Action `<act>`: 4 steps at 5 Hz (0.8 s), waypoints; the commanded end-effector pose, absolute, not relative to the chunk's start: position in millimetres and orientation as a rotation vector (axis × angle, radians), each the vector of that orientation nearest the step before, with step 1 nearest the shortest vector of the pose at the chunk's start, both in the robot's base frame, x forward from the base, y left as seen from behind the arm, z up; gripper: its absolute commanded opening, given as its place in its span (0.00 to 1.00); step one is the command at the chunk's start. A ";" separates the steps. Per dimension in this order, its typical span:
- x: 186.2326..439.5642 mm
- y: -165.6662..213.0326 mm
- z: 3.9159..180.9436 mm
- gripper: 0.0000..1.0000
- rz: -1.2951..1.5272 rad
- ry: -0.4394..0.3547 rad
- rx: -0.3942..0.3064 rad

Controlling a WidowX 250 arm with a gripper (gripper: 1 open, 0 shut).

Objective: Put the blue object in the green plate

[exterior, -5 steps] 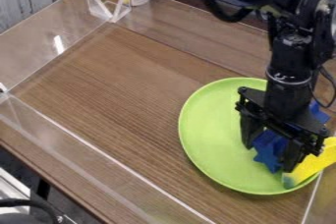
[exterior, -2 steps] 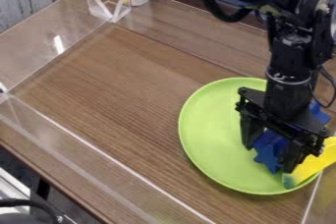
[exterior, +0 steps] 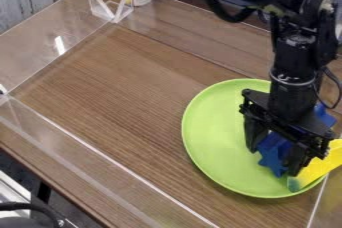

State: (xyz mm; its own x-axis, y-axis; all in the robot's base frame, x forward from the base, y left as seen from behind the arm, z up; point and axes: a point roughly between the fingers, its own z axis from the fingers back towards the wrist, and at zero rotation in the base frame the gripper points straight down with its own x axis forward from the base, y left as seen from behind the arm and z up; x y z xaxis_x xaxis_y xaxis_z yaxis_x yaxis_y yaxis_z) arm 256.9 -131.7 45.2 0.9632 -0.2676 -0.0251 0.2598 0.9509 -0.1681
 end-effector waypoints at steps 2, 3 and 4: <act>260.0 -128.9 57.2 1.00 -0.276 0.026 -0.177; 260.6 -125.9 65.8 1.00 -0.274 0.022 -0.178; 261.6 -123.2 74.1 1.00 -0.272 0.017 -0.178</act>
